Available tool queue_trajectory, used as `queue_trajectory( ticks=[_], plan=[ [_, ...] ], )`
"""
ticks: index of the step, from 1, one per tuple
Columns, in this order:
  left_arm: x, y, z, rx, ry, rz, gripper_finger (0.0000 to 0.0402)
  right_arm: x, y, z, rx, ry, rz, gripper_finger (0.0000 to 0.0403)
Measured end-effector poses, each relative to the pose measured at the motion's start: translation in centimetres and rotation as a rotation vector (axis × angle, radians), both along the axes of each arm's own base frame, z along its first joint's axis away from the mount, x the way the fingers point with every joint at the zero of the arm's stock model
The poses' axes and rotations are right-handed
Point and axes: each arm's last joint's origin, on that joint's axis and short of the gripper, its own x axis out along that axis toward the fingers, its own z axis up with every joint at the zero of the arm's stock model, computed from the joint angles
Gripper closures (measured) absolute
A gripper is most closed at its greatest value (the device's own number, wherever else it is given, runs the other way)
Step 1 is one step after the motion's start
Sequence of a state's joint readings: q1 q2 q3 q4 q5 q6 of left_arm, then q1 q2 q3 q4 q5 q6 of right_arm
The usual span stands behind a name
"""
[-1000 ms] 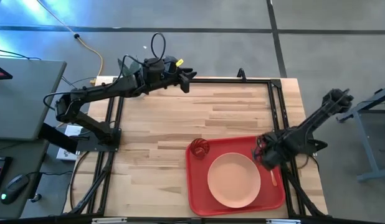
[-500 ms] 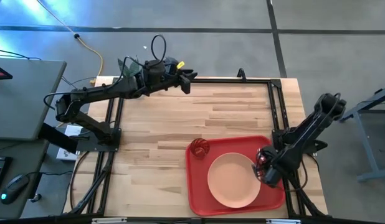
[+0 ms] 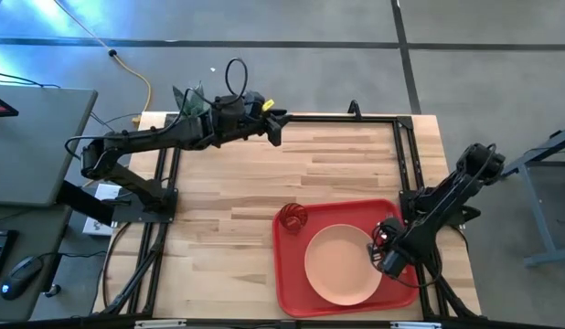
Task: Pick and place plate/cup/fork/spoon on tray
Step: Put the orange spoon to the left of the orange fork on the red tray, then move the red tray to the center on the table
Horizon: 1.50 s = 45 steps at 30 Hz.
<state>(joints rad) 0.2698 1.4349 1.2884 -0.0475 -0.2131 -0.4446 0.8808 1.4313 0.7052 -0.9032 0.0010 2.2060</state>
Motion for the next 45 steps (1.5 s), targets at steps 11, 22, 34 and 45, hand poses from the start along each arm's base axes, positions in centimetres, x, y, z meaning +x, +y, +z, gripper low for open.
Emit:
queue_trajectory(
  ticks=[11, 22, 34, 45],
  plan=[
    [0.5, -2.7, -0.5, -0.072, 0.017, -0.006, 0.0264, 0.1, 0.0, 0.0, -0.007, -0.021, -0.001, 0.0274],
    [-1.3, -10.1, -4.8, -0.313, 0.451, -0.065, 0.0264, 0.1, -1.8, 3.4, -0.097, -0.366, 0.023, 0.0254],
    [-1.4, -12.6, -13.4, -0.351, 0.672, -0.087, 0.0264, -1.0, -3.9, 6.7, -0.105, -0.607, 0.015, 0.0278],
    [-3.6, -12.8, -22.4, -0.557, 0.392, -0.236, 0.0264, -1.4, -6.7, 8.2, -0.167, -0.653, 0.001, 0.0291]
  ],
)
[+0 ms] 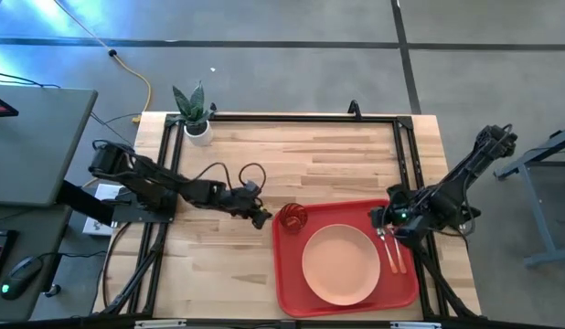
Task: Pick and place plate/cup/fork/spoon on tray
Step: Move the red tray to the center on the table
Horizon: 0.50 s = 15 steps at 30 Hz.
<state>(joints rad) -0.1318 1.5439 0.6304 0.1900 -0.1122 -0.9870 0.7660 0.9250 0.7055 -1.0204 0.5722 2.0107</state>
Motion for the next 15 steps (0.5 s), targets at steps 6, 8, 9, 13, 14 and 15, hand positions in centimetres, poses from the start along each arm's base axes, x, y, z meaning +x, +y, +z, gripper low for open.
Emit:
queue_trajectory(
  ticks=[6, 8, 9, 13, 14, 15],
  plan=[
    [0.1, 0.9, -3.0, -0.042, 0.033, -0.016, 0.0264, 0.3, -0.9, 0.2, 0.004, -0.014, -0.065, 0.0291],
    [0.7, 0.9, -3.2, -0.056, -0.018, -0.051, 0.0264, 0.4, -1.0, 0.2, 0.01, -0.011, -0.072, 0.0291],
    [1.1, 0.8, -3.2, -0.064, -0.052, -0.071, 0.0264, 0.5, -1.1, 0.2, 0.015, -0.014, -0.076, 0.0291],
    [1.8, 0.7, -4.5, -0.077, -0.092, -0.109, 0.0264, 0.6, -1.3, 0.2, 0.027, -0.006, -0.093, 0.0291],
    [2.0, 0.8, -4.8, -0.086, -0.088, -0.094, 0.0264, 0.6, -1.3, 0.2, 0.03, -0.005, -0.096, 0.0291],
    [2.0, 1.0, -5.1, -0.098, -0.072, -0.086, 0.0264, 0.6, -1.3, 0.2, 0.033, -0.004, -0.099, 0.0291]
  ],
)
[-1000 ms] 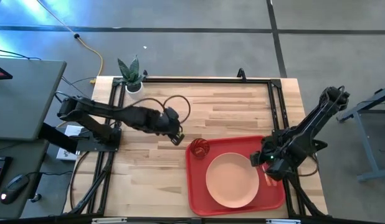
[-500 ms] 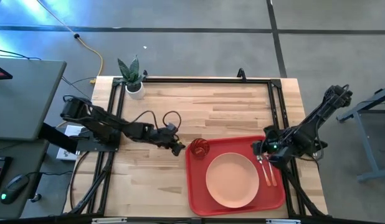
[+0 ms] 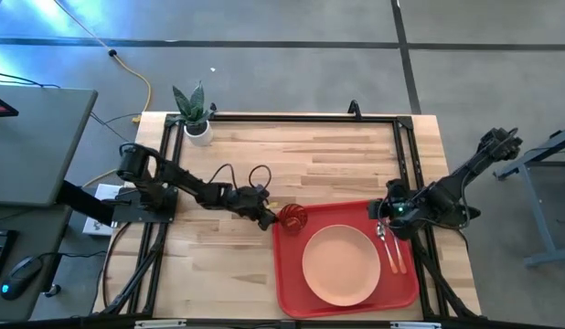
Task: Pick and place plate/cup/fork/spoon on tray
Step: Move the red tray to the center on the table
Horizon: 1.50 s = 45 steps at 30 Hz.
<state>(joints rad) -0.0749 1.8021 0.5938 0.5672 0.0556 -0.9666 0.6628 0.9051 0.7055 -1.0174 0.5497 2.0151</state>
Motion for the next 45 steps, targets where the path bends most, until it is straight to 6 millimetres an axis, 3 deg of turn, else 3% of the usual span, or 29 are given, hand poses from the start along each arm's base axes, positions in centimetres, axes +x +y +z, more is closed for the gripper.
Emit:
queue_trajectory(
  ticks=[8, 16, 19, 22, 30, 34, 39, 45],
  plan=[
    [0.0, 0.9, -0.2, -0.032, 0.018, 0.013, 0.0277, 0.2, -0.2, 0.1, 0.007, -0.004, 0.005, 0.0291],
    [-0.1, 1.3, -0.1, -0.009, 0.02, 0.014, 0.038, 0.3, -0.4, 0.1, 0.005, 0.017, 0.019, 0.0291],
    [-0.2, 1.1, -0.1, 0.008, 0.016, -0.011, 0.0396, 0.3, -0.4, 0.1, 0.006, 0.016, 0.019, 0.0291],
    [-0.2, 0.9, -0.2, 0.022, 0.015, -0.021, 0.0381, 0.4, -0.3, 0.1, 0.009, 0.01, 0.019, 0.0291],
    [0.4, 0.1, 0.1, 0.076, 0.025, -0.048, 0.0277, 0.5, -0.2, 0.2, 0.02, -0.008, 0.022, 0.0291],
    [0.7, -0.4, 0.3, 0.127, 0.095, -0.054, 0.0253, 0.6, -0.2, 0.2, 0.027, -0.017, 0.022, 0.0291],
    [0.9, -0.5, 0.4, 0.154, 0.096, -0.042, 0.0263, 0.7, -0.1, 0.2, 0.03, -0.023, 0.022, 0.0291],
    [0.8, -0.4, 0.3, 0.144, 0.124, -0.024, 0.0325, 0.7, -0.1, 0.2, 0.033, -0.025, 0.019, 0.0291]
  ],
)
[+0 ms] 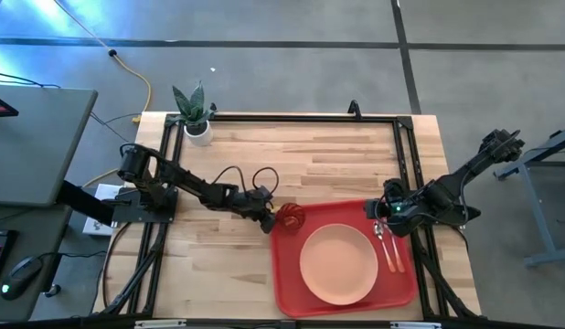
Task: Pick and place plate/cup/fork/spoon on tray
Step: Move the red tray to the center on the table
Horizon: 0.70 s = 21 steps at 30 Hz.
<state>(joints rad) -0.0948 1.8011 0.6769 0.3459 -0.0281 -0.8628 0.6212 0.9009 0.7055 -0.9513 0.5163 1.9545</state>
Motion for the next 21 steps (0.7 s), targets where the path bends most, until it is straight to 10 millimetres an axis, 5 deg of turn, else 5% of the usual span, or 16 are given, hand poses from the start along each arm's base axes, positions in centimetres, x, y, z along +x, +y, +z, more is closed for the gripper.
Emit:
queue_trajectory(
  ticks=[4, 21],
  plan=[
    [0.0, 0.2, 0.0, -0.018, 0.008, 0.031, 0.0363, 0.1, 0.0, 0.1, 0.003, -0.013, -0.003, 0.0291],
    [-0.4, 3.8, -0.4, -0.088, 0.068, 0.013, 0.0362, 0.7, 0.4, 0.4, 0.024, -0.097, -0.019, 0.0291]
  ],
)
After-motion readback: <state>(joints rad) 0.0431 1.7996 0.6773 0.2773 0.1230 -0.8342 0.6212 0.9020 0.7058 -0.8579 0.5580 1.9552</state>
